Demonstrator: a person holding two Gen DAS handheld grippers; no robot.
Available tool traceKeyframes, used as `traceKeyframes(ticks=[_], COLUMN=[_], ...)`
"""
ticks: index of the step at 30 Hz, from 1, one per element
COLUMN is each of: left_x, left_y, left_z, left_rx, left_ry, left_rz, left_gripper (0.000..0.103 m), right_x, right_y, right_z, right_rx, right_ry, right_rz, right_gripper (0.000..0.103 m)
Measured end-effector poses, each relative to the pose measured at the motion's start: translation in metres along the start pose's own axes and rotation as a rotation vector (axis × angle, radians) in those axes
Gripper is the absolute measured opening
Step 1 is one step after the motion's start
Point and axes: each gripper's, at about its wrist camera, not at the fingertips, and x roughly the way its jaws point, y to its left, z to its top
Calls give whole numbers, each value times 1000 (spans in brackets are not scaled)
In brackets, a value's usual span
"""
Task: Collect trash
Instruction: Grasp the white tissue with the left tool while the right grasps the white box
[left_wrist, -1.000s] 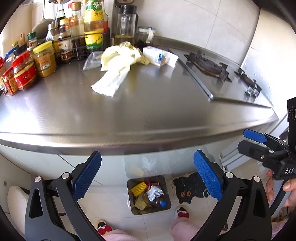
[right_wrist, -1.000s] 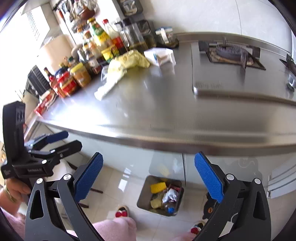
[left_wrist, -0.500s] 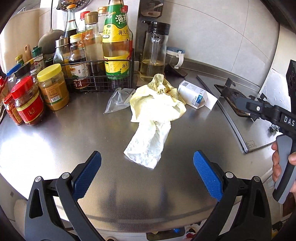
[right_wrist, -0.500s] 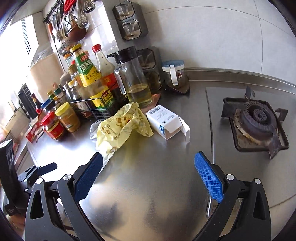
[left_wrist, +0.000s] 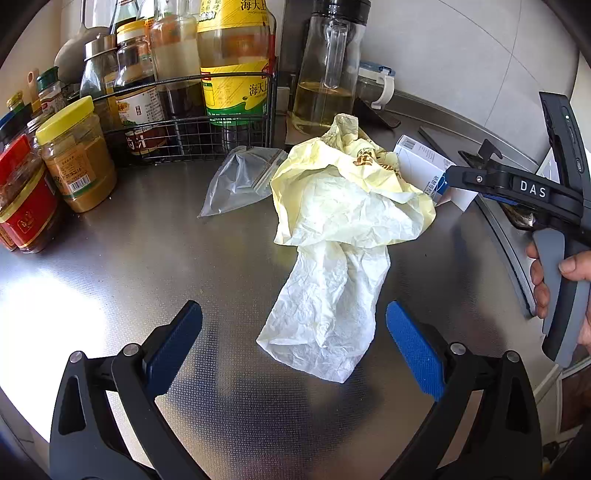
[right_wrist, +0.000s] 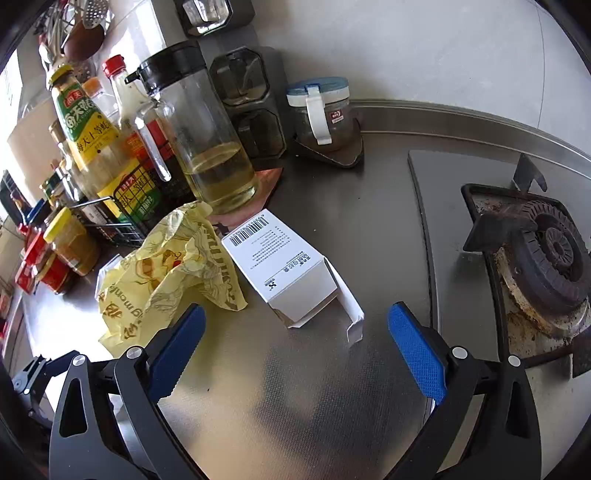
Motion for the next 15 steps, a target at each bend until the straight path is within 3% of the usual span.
traceKeyframes(ticks=[2, 8, 9, 10, 11, 12, 13, 15], left_x=[3, 6, 6, 5, 5, 5, 5, 2], left_y=[1, 0, -1, -1, -2, -2, -2, -2], left_z=[-1, -3, -2, -2, -1, -1, 0, 1], left_rx=[-3, 7, 10, 13, 16, 16, 14, 11], left_ry=[4, 1, -1, -2, 1, 4, 4, -3], left_rz=[0, 4, 3, 2, 6, 7, 9, 5], left_gripper=[92, 68, 60, 47, 40, 31, 28, 12], right_x=[10, 34, 37, 39, 42, 44, 43, 37], right_y=[1, 7, 8, 8, 9, 9, 11, 13], right_z=[3, 14, 15, 16, 16, 17, 16, 13], right_rx=[-17, -93, -103, -111, -116, -122, -133, -154], right_ry=[13, 31, 34, 39, 54, 69, 67, 60], right_rz=[2, -1, 2, 2, 12, 18, 6, -2], right_gripper=[99, 98, 94, 82, 74, 60, 53, 52])
